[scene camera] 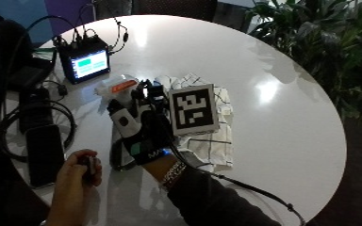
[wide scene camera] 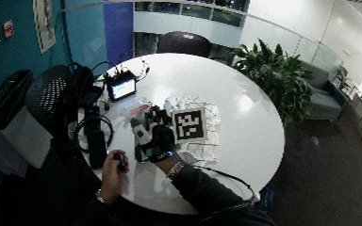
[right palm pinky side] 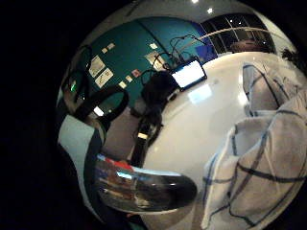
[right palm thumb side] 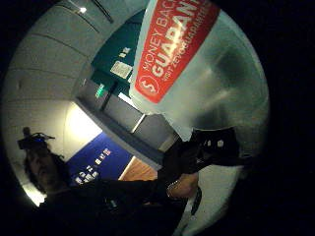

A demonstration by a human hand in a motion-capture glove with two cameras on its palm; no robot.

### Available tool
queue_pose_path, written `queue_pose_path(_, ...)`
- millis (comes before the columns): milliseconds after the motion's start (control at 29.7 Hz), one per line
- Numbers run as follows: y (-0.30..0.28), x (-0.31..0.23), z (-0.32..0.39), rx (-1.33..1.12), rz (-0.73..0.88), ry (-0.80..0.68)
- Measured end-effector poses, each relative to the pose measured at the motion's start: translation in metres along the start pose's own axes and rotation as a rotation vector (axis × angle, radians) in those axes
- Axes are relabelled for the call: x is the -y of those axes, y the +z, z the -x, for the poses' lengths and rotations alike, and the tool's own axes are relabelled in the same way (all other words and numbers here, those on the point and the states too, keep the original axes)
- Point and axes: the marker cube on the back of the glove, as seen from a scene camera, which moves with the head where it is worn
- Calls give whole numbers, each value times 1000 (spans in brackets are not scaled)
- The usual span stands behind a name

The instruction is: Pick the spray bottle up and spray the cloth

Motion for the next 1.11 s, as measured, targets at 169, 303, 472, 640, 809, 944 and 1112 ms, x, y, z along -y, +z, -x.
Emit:
queue_pose_path(169,0,1,5,-33,-9,-60)
queue_pose_path(303,-4,5,12,-54,-28,-100)
queue_pose_path(472,-7,5,18,-36,-28,-113)
queue_pose_path(640,-13,-11,2,-120,0,-83)
queue_pose_path(809,-12,-37,-8,-115,55,-15)
queue_pose_path(944,-17,-52,-10,-107,156,27)
queue_pose_path(1112,-44,-70,-4,-277,303,93)
